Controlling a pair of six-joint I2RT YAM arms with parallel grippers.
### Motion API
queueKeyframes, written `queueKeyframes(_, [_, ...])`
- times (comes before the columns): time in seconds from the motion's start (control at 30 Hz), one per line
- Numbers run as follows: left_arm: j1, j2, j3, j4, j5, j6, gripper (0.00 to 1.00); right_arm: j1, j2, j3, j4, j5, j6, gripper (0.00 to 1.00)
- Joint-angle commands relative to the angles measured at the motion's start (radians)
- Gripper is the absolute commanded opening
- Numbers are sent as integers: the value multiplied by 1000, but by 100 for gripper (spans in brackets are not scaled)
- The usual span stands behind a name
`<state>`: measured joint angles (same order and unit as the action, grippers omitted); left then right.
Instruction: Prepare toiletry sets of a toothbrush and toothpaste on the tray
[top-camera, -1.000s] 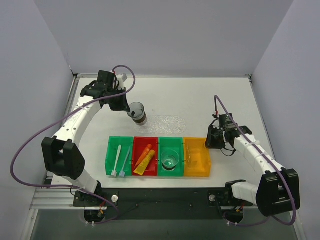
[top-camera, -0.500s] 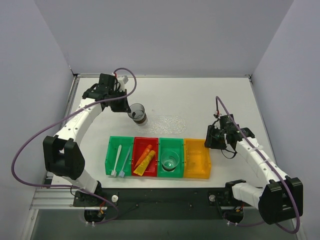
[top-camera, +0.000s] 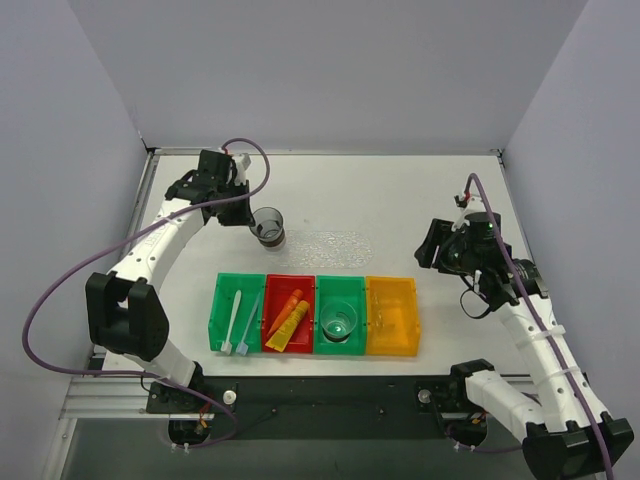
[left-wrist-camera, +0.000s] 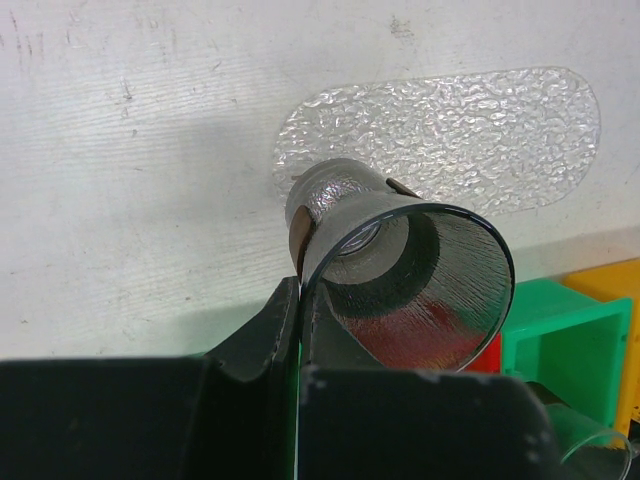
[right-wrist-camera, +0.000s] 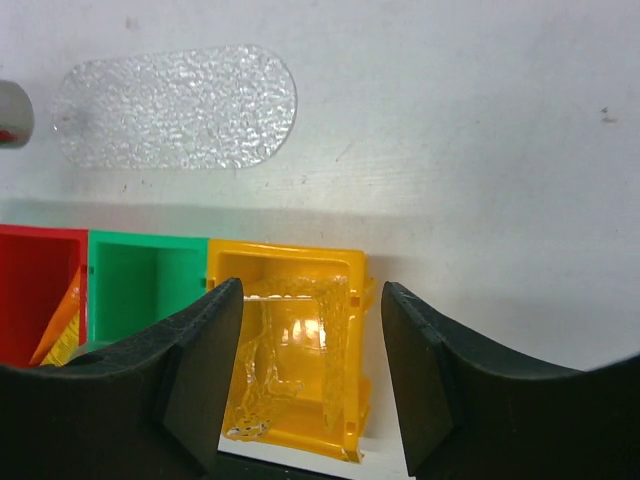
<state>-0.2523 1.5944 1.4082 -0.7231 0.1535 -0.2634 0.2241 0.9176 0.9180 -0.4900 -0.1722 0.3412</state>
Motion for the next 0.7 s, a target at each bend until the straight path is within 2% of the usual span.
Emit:
queueKeyframes(0.0, [-2,-15,26,83,-11,-5,0,-2,-5,76,8,82,24,54])
queueKeyframes(0.2, [10,39,69,85,3,84,0,-3,27,120,19,63,13,55])
queueKeyframes(0.4, [13,99,95,90,47,110,0,-2,30,85,65,48,47,56])
queueKeyframes(0.67, [13,147,107,116,38,110,0,-3,101,133,76,20,32,56])
